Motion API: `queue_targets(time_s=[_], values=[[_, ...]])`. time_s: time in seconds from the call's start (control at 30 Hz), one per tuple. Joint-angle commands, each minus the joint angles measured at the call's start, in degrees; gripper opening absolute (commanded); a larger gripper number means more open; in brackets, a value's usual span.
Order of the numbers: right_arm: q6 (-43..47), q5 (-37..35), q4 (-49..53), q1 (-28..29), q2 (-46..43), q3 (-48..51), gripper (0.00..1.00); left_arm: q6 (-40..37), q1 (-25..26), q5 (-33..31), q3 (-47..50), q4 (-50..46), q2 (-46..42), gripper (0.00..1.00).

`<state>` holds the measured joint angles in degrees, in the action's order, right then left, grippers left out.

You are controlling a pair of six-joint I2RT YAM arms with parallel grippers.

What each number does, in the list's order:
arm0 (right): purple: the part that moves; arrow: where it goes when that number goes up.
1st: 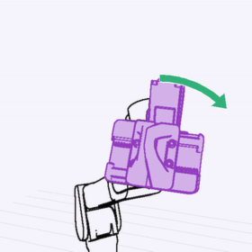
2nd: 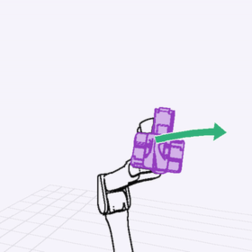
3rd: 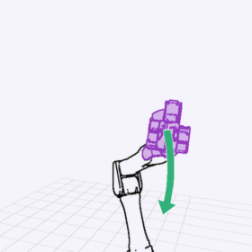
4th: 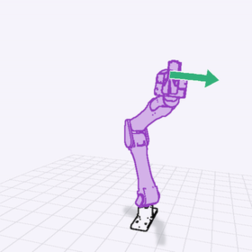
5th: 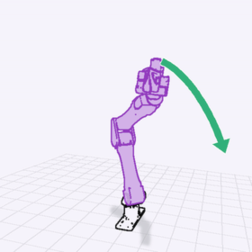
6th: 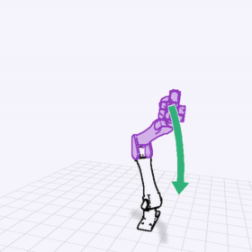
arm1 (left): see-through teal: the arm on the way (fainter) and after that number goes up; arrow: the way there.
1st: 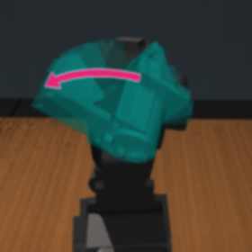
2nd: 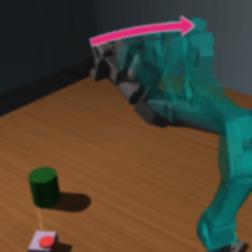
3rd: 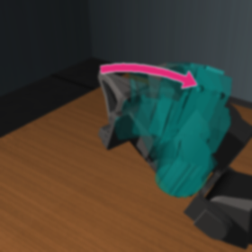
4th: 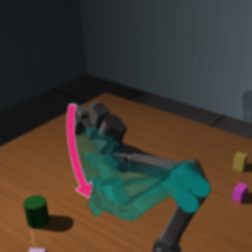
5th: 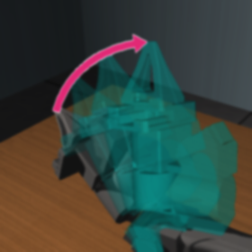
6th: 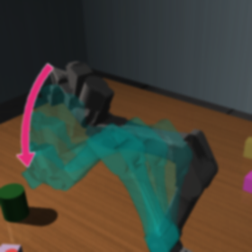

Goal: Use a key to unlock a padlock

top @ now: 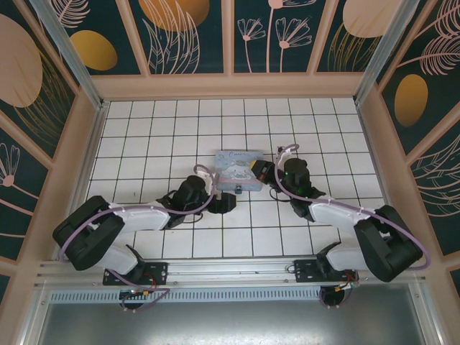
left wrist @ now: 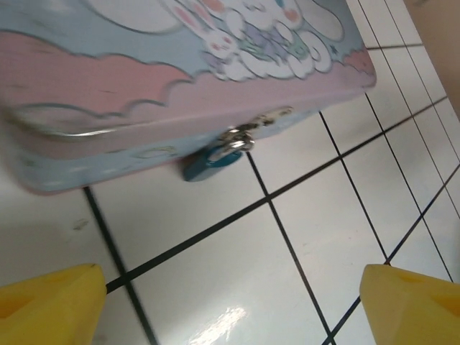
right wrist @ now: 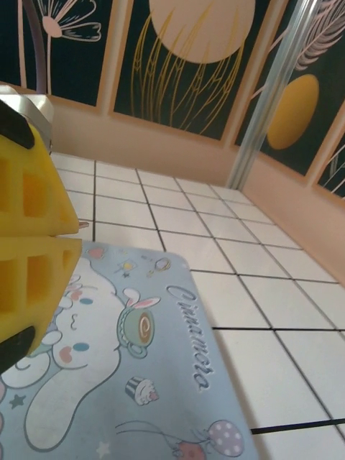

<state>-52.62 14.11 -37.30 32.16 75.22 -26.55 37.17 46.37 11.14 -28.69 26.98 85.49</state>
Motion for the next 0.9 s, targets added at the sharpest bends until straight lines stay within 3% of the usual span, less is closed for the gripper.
queue_targets(time_s=[0.0, 0.4, 0.87], values=[[-0.5, 2.37, -5.33, -0.52, 1.12, -1.7, 0.0, -3.11, 1.46, -2.05, -2.07, 5.73, 3.29, 0.87], [-2.68, 3.47, -9.99, -3.85, 3.11, 1.27, 0.0, -2.77, 2.94, -4.02, -4.52, 17.13, 14.3, 0.77], [-3.95, 4.79, -13.37, -4.61, 7.73, 1.94, 0.0, -5.27, 3.16, -9.11, -7.51, 18.48, 20.38, 0.75]])
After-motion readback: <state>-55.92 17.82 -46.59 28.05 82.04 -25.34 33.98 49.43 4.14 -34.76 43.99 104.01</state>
